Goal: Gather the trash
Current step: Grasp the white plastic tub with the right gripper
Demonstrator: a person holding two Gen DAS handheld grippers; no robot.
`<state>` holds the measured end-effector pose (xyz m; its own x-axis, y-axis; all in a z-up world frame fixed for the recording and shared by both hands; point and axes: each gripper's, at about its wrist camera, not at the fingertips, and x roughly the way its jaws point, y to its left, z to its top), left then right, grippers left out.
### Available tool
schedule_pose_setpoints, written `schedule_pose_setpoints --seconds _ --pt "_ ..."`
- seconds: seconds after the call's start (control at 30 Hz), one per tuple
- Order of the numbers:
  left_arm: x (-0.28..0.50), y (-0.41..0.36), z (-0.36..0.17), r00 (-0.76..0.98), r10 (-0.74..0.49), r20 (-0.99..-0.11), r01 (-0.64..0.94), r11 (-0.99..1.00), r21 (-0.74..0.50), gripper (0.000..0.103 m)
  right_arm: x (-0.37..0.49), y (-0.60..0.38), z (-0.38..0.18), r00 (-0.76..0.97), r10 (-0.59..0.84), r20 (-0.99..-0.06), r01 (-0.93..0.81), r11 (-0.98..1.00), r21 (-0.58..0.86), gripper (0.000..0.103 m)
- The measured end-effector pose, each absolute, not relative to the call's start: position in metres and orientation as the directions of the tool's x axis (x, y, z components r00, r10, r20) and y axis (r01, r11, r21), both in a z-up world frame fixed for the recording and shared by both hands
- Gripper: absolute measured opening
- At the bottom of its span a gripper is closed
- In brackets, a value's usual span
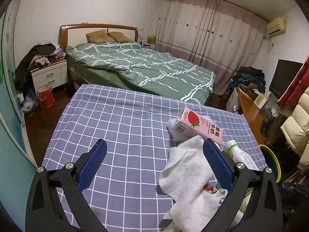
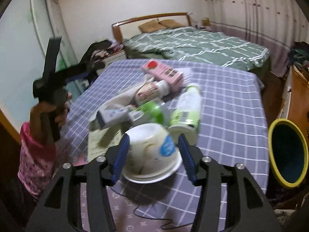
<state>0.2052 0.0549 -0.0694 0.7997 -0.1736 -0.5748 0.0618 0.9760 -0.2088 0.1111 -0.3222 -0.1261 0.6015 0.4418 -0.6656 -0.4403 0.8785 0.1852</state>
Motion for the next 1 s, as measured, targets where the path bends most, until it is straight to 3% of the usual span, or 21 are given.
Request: schedule_pose_setpoints --seconds 0.2,0.57,0.77,1.0 --pt "0.204 0.053 -0.069 0.794 -0.187 -0.578 0.063 0.972 -0.228 0.098 0.112 -0.300 -0.135 0.604 0.413 -0.682 -0.478 0.872 0.105 0.072" --pt "0.205 0.049 -0.076 0.783 -0.194 -0.590 0.071 0.972 -0.225 0.098 0.123 -0.287 -0.154 0.593 0.364 -0.718 -0.476 0.878 0.052 0.071" --pt "0.207 0.044 -0.081 0.778 -0.197 -0.597 0.083 0.974 -0.212 0.098 0.128 -0.283 -0.164 0.587 0.360 -0.725 -0.488 0.872 0.038 0.076" --pt "0.208 0.042 -0.082 0.775 -0.197 -0.601 0.078 0.973 -0.218 0.098 0.129 -0.304 -0.159 0.564 0.440 -0.699 -0.464 0.869 0.173 0.075"
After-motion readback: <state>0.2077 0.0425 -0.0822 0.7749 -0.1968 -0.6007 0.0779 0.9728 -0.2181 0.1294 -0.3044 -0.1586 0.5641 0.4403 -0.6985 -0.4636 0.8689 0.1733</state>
